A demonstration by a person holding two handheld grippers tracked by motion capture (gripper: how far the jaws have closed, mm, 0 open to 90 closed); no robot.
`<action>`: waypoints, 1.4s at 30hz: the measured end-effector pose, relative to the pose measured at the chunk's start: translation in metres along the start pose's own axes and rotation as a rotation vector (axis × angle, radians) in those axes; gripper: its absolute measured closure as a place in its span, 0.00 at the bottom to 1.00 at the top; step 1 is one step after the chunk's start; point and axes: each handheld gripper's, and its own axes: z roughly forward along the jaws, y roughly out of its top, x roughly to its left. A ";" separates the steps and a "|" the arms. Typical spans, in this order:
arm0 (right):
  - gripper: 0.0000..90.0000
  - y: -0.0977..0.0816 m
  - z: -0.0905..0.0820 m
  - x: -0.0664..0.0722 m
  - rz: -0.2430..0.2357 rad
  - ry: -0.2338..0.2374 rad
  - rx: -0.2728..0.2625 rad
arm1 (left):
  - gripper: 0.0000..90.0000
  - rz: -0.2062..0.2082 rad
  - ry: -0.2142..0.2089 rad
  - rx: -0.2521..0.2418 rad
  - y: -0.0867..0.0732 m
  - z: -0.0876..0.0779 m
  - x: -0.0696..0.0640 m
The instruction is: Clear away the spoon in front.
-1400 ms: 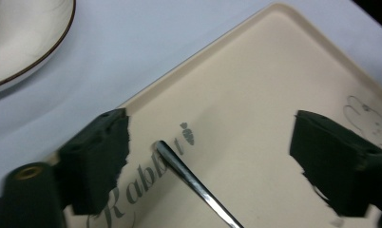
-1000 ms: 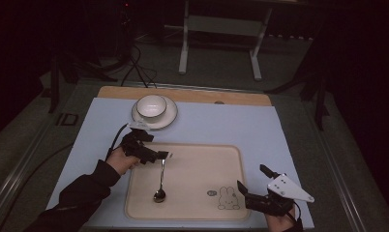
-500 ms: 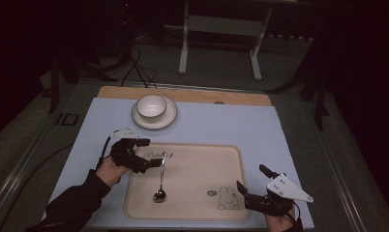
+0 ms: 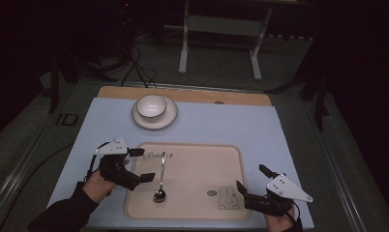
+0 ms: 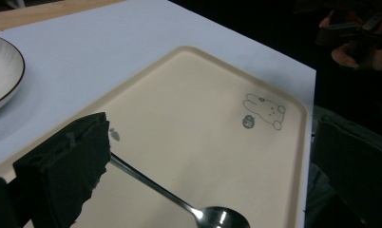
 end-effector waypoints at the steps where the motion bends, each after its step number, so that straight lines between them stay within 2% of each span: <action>1: 0.12 0.000 0.000 0.000 0.000 0.000 0.001 | 0.00 0.004 0.001 -0.005 -0.001 -0.001 -0.001; 7: 0.12 0.000 0.000 0.000 -0.001 0.001 0.001 | 0.00 0.033 0.001 -0.018 -0.010 -0.006 -0.006; 14: 0.12 0.000 0.001 0.001 -0.002 0.001 0.005 | 0.00 0.029 -0.007 -0.030 -0.021 -0.009 -0.007; 19: 0.12 0.000 0.001 0.001 -0.004 0.000 0.006 | 0.00 0.035 0.009 -0.035 -0.028 -0.008 -0.007; 24: 0.12 0.000 0.001 0.001 -0.003 0.001 0.008 | 0.00 0.054 0.018 -0.020 -0.035 -0.006 -0.010; 31: 0.12 -0.001 0.002 0.001 -0.006 0.005 0.012 | 0.00 0.055 0.024 -0.015 -0.043 -0.004 -0.010; 38: 0.12 -0.002 0.003 -0.001 0.000 0.013 0.020 | 0.00 0.053 0.038 -0.056 -0.048 -0.003 -0.007; 42: 0.12 -0.003 0.005 -0.001 0.004 0.019 0.031 | 0.00 0.041 0.057 -0.096 -0.048 -0.004 -0.004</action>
